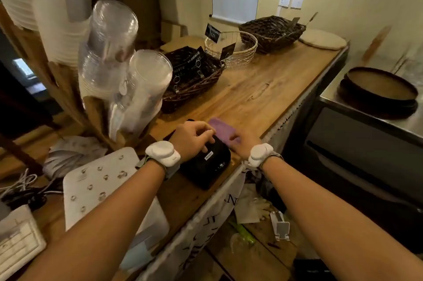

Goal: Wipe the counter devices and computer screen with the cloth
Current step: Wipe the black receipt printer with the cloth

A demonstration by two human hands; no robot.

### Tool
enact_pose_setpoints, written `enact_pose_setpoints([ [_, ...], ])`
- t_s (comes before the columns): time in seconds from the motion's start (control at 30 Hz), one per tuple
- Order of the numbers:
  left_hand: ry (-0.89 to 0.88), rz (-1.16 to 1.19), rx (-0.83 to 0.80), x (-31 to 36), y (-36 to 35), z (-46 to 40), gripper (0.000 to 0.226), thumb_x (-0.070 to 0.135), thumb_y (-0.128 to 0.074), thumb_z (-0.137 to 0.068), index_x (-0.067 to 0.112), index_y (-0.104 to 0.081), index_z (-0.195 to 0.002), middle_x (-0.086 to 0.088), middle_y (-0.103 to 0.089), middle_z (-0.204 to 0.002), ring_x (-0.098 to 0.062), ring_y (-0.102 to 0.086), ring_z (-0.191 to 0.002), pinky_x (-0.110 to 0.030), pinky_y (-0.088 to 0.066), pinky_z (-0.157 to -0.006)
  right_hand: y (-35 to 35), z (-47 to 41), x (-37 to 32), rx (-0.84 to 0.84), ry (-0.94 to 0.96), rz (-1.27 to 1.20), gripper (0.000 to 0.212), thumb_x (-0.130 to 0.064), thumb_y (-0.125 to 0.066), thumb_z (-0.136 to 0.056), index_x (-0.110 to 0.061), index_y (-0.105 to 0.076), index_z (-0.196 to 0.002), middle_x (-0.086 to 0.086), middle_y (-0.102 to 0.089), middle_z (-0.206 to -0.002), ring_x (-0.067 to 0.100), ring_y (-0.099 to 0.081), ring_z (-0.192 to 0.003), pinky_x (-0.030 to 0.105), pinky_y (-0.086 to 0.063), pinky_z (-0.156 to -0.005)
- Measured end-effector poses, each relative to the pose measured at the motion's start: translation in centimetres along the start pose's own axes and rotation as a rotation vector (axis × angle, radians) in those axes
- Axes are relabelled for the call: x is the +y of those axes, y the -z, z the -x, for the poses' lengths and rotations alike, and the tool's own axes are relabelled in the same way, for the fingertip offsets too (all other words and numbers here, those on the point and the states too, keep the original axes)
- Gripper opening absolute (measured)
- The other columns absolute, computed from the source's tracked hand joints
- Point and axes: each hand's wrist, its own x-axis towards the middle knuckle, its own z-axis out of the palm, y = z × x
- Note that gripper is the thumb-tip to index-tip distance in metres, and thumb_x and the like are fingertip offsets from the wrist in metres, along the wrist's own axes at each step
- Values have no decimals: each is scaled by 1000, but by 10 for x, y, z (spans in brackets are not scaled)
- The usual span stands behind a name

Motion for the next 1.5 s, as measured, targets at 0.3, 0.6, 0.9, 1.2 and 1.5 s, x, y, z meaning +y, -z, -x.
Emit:
enact_pose_setpoints([
  [0.3, 55, 84, 45, -24, -1, -4, 17, 18, -54, -97, 13, -71, -98, 1, -74, -78, -17, -64, -52, -24, -54, -57, -25, -18, 21, 201, -34, 343, 19, -31, -62, -88, -16, -66, -98, 10, -59, -106, 34, -59, -93, 34, -47, -69],
  [0.6, 119, 145, 18, -17, 8, -9, 18, 19, -53, -96, 18, -71, -94, 2, -75, -79, -17, -63, -52, -30, -53, -61, 19, -12, -9, 199, -401, -839, 13, -27, -68, -88, -16, -70, -82, -2, -66, -81, 18, -63, -82, 27, -48, -70],
  [0.9, 329, 375, -29, 23, 2, -11, 41, 48, -49, -96, 14, -68, -108, -6, -66, -102, -30, -67, -101, -45, -56, -87, 59, 14, -66, -165, -293, -1240, 19, -23, -63, -89, -15, -67, -105, 2, -63, -87, 15, -58, -80, 26, -43, -76],
  [1.2, 471, 435, 147, 16, 1, 10, 32, 39, -49, -98, 16, -70, -92, -10, -69, -102, -25, -63, -96, -41, -47, -97, 50, 46, -79, -267, -154, -1256, 20, -20, -52, -95, -14, -65, -108, 3, -66, -105, 17, -61, -94, 33, -48, -86],
  [1.5, 545, 296, 213, -7, 13, 36, 25, 11, -60, -91, 8, -60, -116, -12, -69, -102, -29, -70, -91, -41, -59, -82, 56, 40, -82, -62, -315, -1605, 30, -31, -38, -102, -8, -53, -114, 14, -61, -105, 29, -58, -83, 41, -47, -86],
])
